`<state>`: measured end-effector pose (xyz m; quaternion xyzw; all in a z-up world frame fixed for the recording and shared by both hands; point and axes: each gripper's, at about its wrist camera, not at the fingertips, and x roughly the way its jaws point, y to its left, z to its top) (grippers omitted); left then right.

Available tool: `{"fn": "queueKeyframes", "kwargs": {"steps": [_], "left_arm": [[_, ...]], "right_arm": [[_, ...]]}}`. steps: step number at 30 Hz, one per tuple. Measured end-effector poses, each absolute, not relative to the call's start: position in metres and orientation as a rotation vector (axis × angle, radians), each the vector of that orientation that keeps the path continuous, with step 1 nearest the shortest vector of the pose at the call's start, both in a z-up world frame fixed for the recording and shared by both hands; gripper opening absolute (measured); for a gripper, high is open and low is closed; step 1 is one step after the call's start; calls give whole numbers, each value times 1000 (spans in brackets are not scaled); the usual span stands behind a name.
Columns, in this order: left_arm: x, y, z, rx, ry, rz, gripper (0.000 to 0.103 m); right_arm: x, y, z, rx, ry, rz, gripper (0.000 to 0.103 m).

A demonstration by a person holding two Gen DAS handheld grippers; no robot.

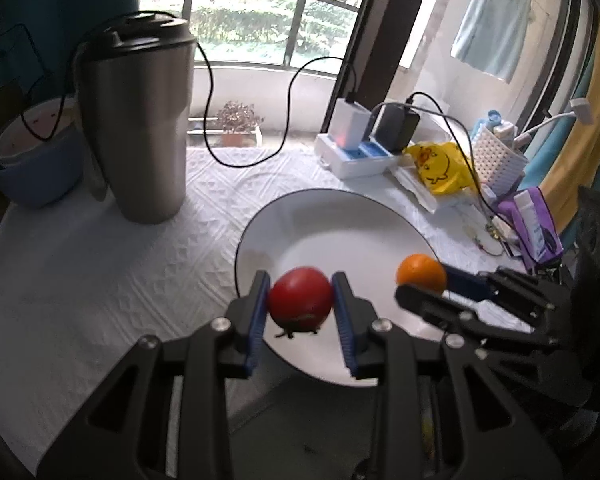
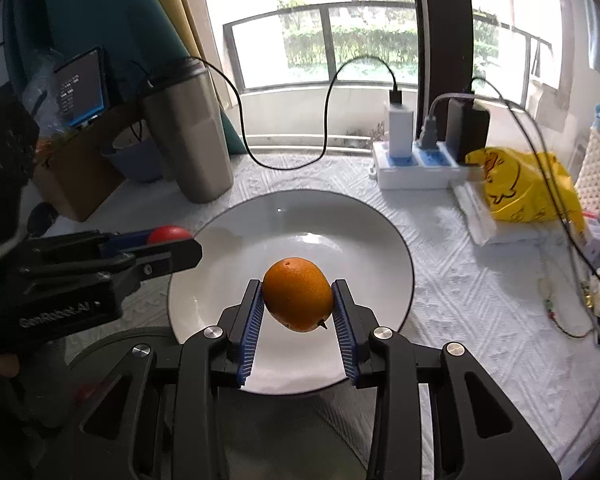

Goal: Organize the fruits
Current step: 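Carry the orange and tomato to the white plate and open both grippers, then move both grippers back over the fruit tray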

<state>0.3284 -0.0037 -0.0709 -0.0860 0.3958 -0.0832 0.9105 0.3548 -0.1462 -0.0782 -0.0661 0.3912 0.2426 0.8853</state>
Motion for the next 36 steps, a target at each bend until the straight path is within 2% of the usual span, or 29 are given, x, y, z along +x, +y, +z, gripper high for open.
{"fn": "queueKeyframes", "kwargs": {"steps": [7,10,11,13,16,18,19,20,36], "left_arm": [[338,-8,-77,-160,842,-153,34],[335,-8,-74,-167,838,-147,41],[334,-7,-72,-171,835,-147,45],[328,-7,-66,-178,822,-148,46],[318,-7,-57,-170,805,-141,48],[311,-7,-52,-174,791,-136,55],[306,-6,-48,-178,783,-133,66],[302,-5,-46,-181,775,-131,72],[226,-28,-9,-140,680,-133,73]], "right_arm": [[362,-146,-88,-118,855,497,37],[362,-147,-87,-108,859,493,38],[362,-147,-85,-104,859,493,40],[361,-149,-81,-92,852,495,55],[356,-150,-73,-81,832,491,60],[351,-152,-66,-78,815,485,61],[347,-154,-62,-77,806,481,62],[344,-156,-58,-74,799,479,62],[283,-192,-21,-32,715,462,62]]}}
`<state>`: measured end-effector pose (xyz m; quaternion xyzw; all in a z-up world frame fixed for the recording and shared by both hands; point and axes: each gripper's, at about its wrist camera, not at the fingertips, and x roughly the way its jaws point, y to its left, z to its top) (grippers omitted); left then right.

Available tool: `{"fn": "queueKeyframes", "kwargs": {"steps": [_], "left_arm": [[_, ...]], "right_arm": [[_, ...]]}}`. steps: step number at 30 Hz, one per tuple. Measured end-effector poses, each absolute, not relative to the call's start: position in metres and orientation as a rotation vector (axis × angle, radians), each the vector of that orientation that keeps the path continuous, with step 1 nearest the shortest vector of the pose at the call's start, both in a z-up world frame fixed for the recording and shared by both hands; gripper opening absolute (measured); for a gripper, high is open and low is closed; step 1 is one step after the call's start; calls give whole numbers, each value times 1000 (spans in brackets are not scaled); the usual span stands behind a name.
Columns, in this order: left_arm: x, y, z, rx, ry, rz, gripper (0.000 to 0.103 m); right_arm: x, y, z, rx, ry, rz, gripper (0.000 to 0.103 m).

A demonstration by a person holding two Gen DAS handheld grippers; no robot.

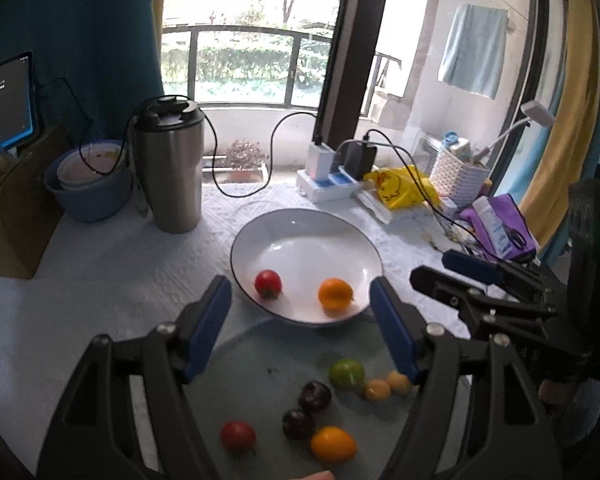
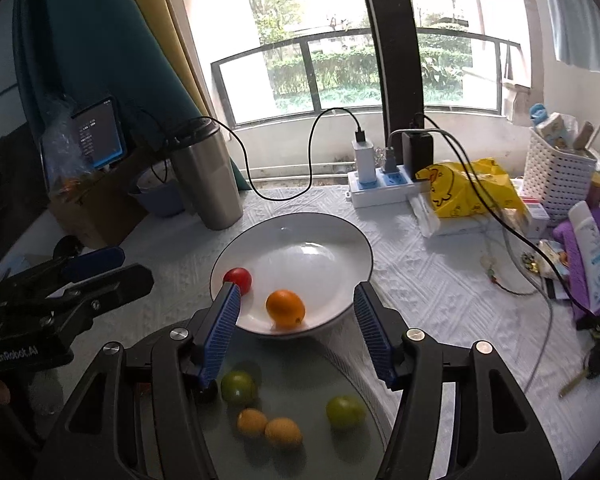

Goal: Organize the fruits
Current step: 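Move both grippers back over the fruit tray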

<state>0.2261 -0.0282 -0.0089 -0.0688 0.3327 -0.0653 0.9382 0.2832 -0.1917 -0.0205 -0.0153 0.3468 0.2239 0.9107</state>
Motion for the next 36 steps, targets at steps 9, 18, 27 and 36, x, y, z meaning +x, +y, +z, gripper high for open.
{"fn": "queueKeyframes", "kwargs": {"steps": [9,18,27,36], "left_arm": [[195,-44,-21,-152,705,-128,73],[172,-59,-52,-142,772,-136,73],[157,-59,-84,-179,833,-96,73],[160,-64,-99,-192,877,-66,73]], "right_arm": [[254,-216,-19,-37,713,457,62],[236,-234,-30,-37,733,459,62],[229,-229,-64,-57,811,541,62],[236,-229,-87,-86,863,571,62]]}}
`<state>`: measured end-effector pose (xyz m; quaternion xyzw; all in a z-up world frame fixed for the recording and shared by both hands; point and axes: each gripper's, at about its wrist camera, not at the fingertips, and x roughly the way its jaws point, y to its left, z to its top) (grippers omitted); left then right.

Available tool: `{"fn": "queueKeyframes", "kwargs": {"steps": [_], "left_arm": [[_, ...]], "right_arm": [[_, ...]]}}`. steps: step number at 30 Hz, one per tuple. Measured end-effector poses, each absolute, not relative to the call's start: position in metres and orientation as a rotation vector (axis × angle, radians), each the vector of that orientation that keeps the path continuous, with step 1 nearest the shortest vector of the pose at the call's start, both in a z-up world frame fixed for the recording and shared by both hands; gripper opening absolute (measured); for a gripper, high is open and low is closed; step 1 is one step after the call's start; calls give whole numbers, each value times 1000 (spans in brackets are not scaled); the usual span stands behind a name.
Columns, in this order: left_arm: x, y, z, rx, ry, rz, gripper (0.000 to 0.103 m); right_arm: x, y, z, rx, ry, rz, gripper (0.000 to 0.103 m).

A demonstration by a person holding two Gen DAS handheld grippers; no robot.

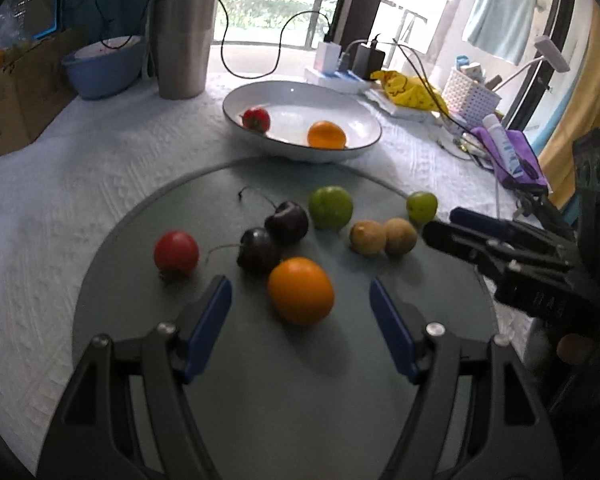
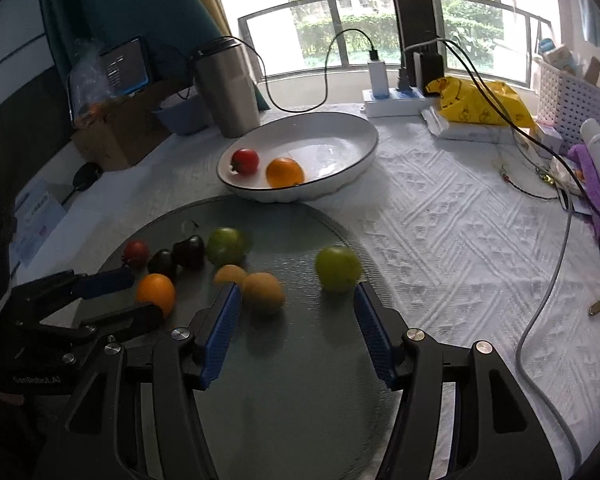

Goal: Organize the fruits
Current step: 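Move both grippers back over the fruit tray, then grasp a green lime with the right gripper while the left grasps an orange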

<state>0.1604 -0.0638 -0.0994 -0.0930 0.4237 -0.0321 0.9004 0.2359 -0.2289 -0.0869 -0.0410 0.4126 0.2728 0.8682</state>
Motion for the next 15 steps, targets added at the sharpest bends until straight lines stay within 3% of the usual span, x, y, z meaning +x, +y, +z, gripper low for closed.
{"fn": "queueKeyframes", "kwargs": {"steps": [6,8,15], "left_arm": [[165,-70,-102,-167,897,-56,70],[168,-72,-105,-153,919,-51,58],[169,-73,-108,-142,936,-41,44]], "right_arm": [[253,-239,-91,-58,876,546,60],[259,-238,-95,-57,891,552,54],[266,-229,-101,-81,923,561,38]]}}
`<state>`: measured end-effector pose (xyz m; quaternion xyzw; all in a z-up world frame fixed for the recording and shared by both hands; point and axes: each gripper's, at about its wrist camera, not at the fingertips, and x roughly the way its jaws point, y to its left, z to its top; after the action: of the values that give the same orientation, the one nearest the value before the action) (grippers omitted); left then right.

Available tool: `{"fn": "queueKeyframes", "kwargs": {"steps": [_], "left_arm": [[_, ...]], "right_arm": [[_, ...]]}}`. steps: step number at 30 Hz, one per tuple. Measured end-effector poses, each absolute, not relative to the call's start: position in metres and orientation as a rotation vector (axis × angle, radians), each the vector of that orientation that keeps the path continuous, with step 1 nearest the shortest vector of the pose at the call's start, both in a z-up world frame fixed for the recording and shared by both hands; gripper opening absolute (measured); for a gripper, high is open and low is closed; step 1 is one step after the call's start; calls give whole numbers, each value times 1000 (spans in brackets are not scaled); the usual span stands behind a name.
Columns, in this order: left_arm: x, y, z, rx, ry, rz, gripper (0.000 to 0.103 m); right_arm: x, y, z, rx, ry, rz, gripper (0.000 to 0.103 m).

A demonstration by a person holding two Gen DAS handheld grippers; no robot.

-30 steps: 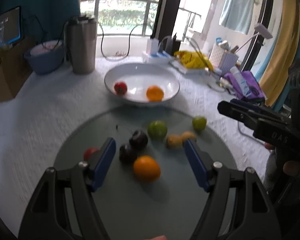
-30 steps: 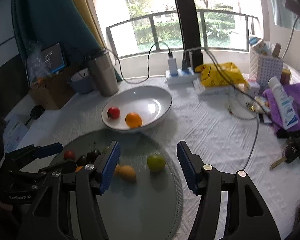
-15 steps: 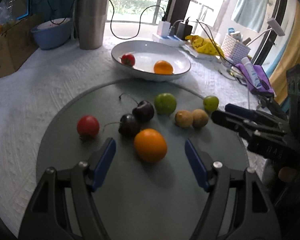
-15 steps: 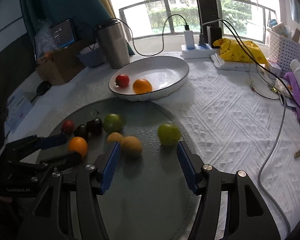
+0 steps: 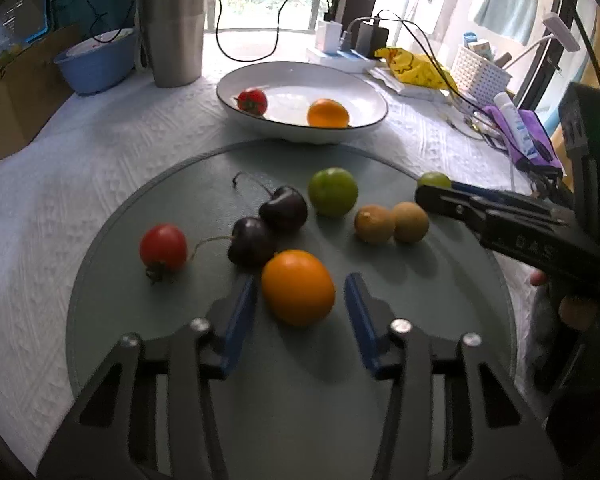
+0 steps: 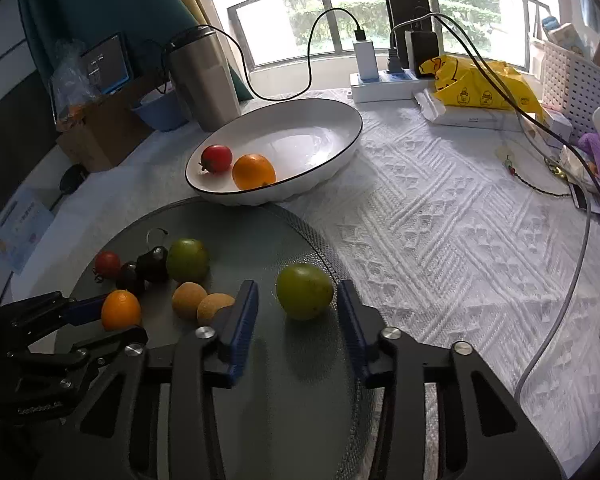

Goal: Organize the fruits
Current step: 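Grasp a green lime with the right gripper while the left grasps an orange, then carry the lime and orange to the white plate and release both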

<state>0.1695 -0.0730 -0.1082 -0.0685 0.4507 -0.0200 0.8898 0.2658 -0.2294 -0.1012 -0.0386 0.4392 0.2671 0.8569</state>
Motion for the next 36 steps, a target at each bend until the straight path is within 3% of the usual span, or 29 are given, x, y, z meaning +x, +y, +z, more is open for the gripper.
{"fn": "queueKeyframes", "kwargs": {"steps": [3,36], "left_arm": [[170,-72,-108,-145,934,-50,36],[188,-34,-53,-94,756,-176,36]], "right_arm": [[266,-227,-102,-92,928,558,30],[250,-181,-42,-153,782,513,29]]}}
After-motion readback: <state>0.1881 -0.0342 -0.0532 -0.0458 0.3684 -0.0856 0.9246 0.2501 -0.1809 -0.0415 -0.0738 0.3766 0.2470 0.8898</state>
